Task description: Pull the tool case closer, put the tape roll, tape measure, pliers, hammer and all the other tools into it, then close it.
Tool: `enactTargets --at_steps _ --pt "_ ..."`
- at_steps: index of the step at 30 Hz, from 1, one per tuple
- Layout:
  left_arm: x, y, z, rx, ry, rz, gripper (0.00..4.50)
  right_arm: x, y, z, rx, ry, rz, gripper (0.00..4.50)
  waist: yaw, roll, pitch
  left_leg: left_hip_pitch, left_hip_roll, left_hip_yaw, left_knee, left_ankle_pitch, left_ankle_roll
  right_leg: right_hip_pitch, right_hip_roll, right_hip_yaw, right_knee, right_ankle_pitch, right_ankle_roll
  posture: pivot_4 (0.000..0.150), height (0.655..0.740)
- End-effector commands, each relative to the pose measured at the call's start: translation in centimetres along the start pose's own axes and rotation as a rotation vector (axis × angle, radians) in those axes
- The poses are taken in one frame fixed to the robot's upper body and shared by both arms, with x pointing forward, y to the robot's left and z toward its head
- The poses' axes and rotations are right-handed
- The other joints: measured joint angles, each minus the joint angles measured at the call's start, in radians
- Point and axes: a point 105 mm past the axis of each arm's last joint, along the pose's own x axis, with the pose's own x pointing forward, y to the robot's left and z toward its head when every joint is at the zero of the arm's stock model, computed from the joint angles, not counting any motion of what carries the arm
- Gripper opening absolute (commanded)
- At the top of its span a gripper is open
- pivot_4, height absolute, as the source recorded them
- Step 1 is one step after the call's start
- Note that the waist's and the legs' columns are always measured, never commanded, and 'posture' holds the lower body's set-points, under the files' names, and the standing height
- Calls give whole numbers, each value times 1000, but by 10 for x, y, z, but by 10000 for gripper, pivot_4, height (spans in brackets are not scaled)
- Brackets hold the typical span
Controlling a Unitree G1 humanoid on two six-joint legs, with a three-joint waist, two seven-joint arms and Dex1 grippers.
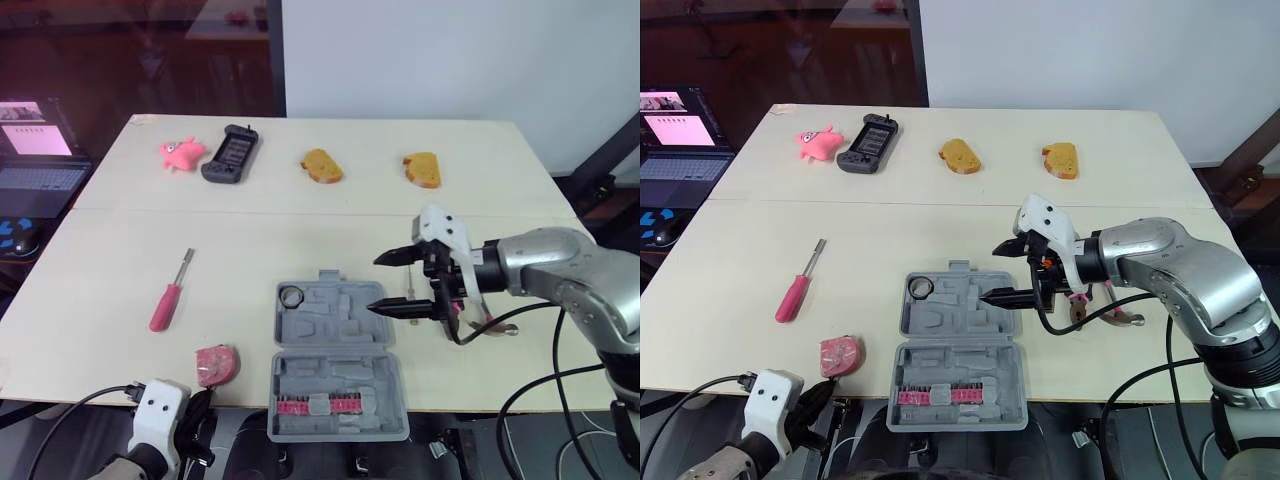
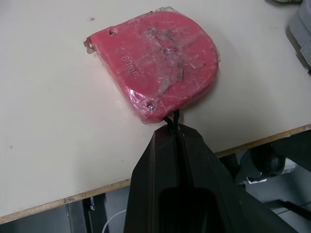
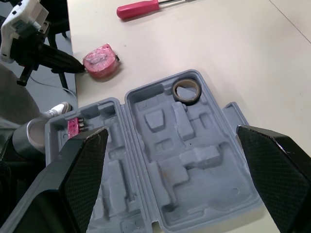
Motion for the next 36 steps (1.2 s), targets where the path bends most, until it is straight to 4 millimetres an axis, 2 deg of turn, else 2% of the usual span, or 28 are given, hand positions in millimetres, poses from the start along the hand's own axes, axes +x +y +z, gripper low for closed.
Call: enactTargets --at_steps 1,6,7,8,13,16,19,21,25,31,36 --pt "-6 -2 3 -48 -18 -36 13452 -2 0 8 -46 -17 -6 45000 -1 0 0 0 0 0 0 0 0 0 0 0 0 0 0 1500 7188" --pt "-22 2 8 -52 -49 -53 38524 -2 0 8 -43 -19 -4 45000 -5 0 0 0 0 0 -1 0 0 0 0 0 -1 0 0 1500 7188" --pt "-26 4 10 -37 -64 -58 42630 -3 0 8 -41 -18 -4 45000 -5 0 1 0 0 0 -1 0 0 0 0 0 -1 0 0 1500 7188" --pt "-30 5 14 -21 -86 -70 44289 -3 0 7 -40 -16 -4 45000 -5 0 1 0 0 0 -1 0 0 -1 0 0 -1 0 0 1500 7188" --pt "-45 18 42 184 -240 -127 44289 -3 -1 6 -38 -17 -5 45000 -1 0 1 -1 0 0 -1 -1 -1 -1 0 0 -4 0 0 1500 7188" --pt "-44 40 58 426 -243 -310 44289 -2 4 7 -41 -31 34 45000 5 1 1 -1 0 0 -1 -1 -1 -1 1 -1 -4 0 -1 1500 7188" --pt "-43 47 60 515 -194 -473 44289 -2 6 8 -49 -37 51 45000 -2 2 1 -2 2 1 -1 0 -1 -1 1 -3 -4 1 -2 1500 7188" --pt "-39 57 58 523 -98 -592 44289 -3 7 9 -51 -40 58 45000 -9 2 1 -2 1 5 -1 -2 3 -2 -1 -3 -6 2 -2 1500 7188" --pt "-21 56 75 617 -40 -787 44289 -5 6 10 -60 -44 35 45000 -2 2 1 -2 2 7 -1 -2 4 -4 0 -4 -5 2 -1 1500 7188" --pt "7 44 74 739 -52 -880 44289 -9 5 7 -68 -29 -12 45000 -7 2 1 -2 2 8 -2 -1 4 -4 0 -3 -4 5 3 1500 7188" --pt "27 41 67 790 -46 -867 44289 -13 4 7 -61 -27 -48 45000 -6 2 1 -2 2 9 -2 -1 3 -4 0 -3 -2 6 6 1500 7188"
